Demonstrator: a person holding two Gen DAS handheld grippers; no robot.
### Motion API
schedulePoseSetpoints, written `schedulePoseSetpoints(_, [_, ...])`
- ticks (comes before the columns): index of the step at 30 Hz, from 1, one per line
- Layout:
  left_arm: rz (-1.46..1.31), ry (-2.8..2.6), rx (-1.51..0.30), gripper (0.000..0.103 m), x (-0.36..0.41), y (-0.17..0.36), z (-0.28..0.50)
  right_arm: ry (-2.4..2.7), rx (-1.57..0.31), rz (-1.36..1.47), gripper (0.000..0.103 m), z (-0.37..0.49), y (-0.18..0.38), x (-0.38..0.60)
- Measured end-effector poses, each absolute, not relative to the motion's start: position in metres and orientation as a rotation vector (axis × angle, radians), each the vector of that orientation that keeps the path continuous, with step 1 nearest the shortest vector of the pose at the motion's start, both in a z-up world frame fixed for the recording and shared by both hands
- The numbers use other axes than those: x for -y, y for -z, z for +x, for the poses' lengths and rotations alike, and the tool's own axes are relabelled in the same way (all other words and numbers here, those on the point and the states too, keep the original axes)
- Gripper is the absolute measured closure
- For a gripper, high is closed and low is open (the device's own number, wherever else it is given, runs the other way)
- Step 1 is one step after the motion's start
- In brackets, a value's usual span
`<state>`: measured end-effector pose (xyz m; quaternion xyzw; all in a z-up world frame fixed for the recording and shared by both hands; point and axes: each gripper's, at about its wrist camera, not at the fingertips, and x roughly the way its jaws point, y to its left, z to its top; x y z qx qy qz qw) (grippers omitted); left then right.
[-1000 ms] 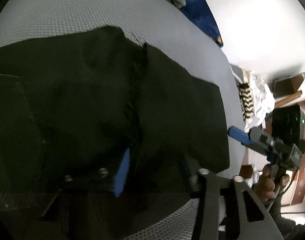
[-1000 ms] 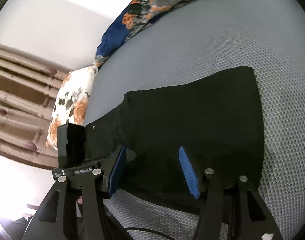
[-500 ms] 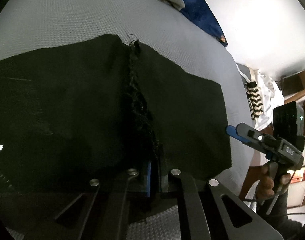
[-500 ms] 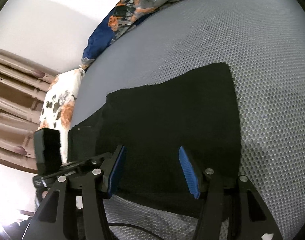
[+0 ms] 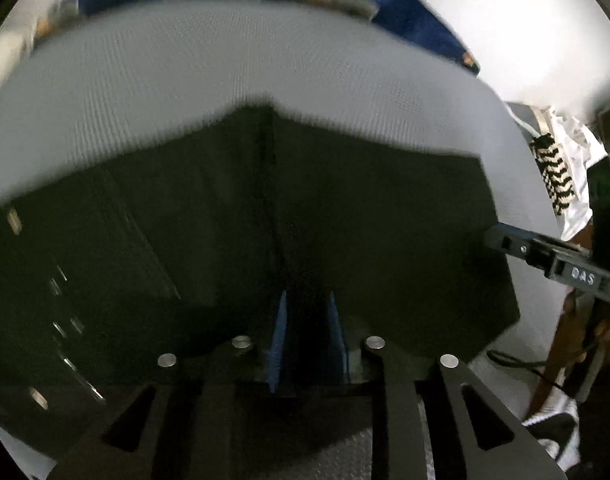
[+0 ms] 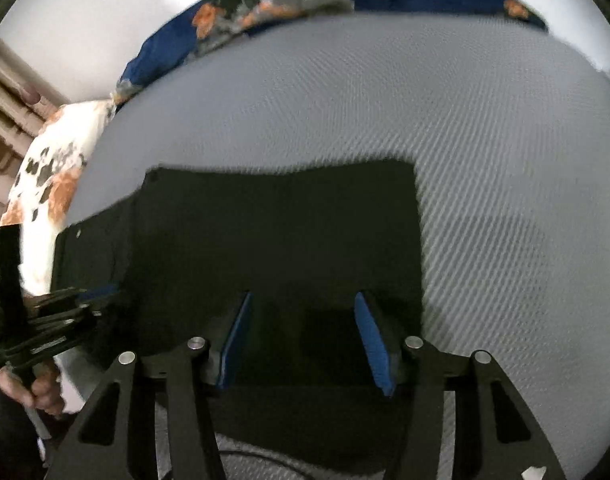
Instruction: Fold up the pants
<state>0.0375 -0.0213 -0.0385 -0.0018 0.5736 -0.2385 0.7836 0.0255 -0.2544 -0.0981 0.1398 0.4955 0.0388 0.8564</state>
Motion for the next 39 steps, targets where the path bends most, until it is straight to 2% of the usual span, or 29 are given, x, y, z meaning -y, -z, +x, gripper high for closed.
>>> schedulePoseSetpoints(3, [0.014,0.522,-1.146,0.06,0.028,0.022,0.049,-0.055,-1.016,0.273,0.053,0.044,0.092,0.261])
schedulePoseSetpoints(4, [0.024,0.529,-1.115,0.06,0.032,0.02,0.053,-0.047,-1.016,0.27,0.055,0.049,0.092,0.261])
schedulePoseSetpoints(7, [0.058,0.555,-1.061,0.059,0.048,0.02,0.067,-0.026,-1.035,0.253,0.062,0.067,0.099,0.263])
schedulePoseSetpoints(11, [0.073,0.563,-1.096,0.059,0.065,0.042,0.092,-0.011,-1.058,0.255,0.067,0.078,0.107,0.266])
schedulePoseSetpoints(16, [0.108,0.509,-1.116,0.059,0.069,0.065,0.107,-0.014,-1.063,0.255,0.067,0.079,0.11,0.267])
schedulePoseSetpoints(27, [0.131,0.475,-1.127,0.053,0.053,0.059,0.081,-0.037,-1.033,0.238,0.064,0.046,0.099,0.245])
schedulePoseSetpoints(31, [0.122,0.413,-1.149,0.053,0.048,0.052,0.069,-0.076,-1.071,0.219,0.064,0.027,0.106,0.226])
schedulePoseSetpoints(37, [0.13,0.38,-1.116,0.047,0.035,0.042,0.053,-0.172,-1.151,0.203,0.064,0.011,0.125,0.188])
schedulePoseSetpoints(39, [0.123,0.372,-1.109,0.046,0.028,0.037,0.049,-0.19,-1.148,0.173,0.059,0.007,0.127,0.172])
